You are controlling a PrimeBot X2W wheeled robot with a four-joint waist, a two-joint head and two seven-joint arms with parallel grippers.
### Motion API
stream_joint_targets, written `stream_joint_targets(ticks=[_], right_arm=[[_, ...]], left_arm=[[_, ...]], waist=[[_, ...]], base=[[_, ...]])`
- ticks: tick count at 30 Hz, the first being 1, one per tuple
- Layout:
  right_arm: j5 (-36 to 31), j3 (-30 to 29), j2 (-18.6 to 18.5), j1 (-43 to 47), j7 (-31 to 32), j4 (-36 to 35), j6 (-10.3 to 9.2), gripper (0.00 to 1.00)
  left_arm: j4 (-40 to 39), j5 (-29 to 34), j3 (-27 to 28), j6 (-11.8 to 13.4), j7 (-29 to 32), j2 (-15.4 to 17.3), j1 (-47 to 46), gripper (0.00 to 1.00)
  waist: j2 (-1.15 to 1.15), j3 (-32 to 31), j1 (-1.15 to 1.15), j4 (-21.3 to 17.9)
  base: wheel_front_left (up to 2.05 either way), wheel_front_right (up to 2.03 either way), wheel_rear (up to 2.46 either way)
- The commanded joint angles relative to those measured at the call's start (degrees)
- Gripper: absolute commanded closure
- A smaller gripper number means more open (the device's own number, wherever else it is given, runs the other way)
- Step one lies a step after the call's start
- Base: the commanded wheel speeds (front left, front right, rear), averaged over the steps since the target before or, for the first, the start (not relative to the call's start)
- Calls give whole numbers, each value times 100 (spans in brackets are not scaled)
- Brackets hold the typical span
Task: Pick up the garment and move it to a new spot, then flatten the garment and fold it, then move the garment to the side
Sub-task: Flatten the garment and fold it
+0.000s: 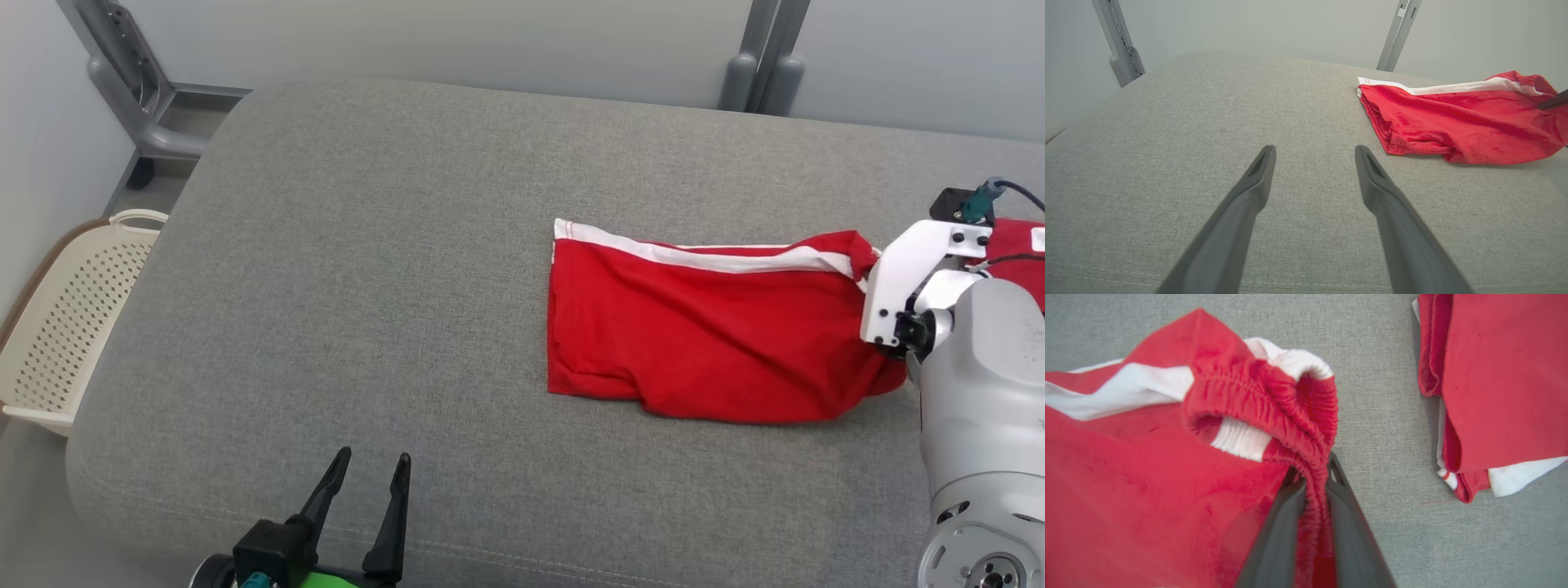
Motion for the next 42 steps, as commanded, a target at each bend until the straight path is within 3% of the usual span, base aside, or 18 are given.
stream_joint_targets(ticks=[1, 8, 13, 20, 28, 35, 42], right_arm=[[-98, -30, -32, 58, 71, -139, -9, 100], [-681, -66, -59, 355, 508, -1035, -9, 100], [-493, 150, -37, 398, 754, -1112, -9, 100], [540, 644, -28, 63, 829, -511, -9, 100], [1505, 1287, -33, -384, 410, 306, -9, 100], [1798, 1451, -27, -650, -99, 877, -9, 100], [1654, 1353, -27, -745, -361, 1335, -9, 100]], left_arm=[[9, -32, -6, 23, -15, 19, 37, 0], [-9, -34, -136, 11, 38, 22, 160, 0], [-35, -77, -176, 24, 58, 75, 260, 0], [-106, -75, -240, 32, 115, 118, 241, 0], [-73, -95, -342, 16, 131, 90, 157, 0], [-8, -127, -397, -8, 112, 115, 97, 0], [25, -134, -465, -20, 101, 100, 61, 0]], waist=[[0, -60, 0, -15], [0, -250, 0, 125], [0, -325, 0, 212], [0, -292, 0, 406], [0, -221, 0, 680], [0, -199, 0, 885], [0, -156, 0, 1044]], base=[[0, 0, 0], [0, 0, 0], [0, 0, 0], [0, 0, 0], [0, 0, 0], [0, 0, 0], [0, 0, 0]])
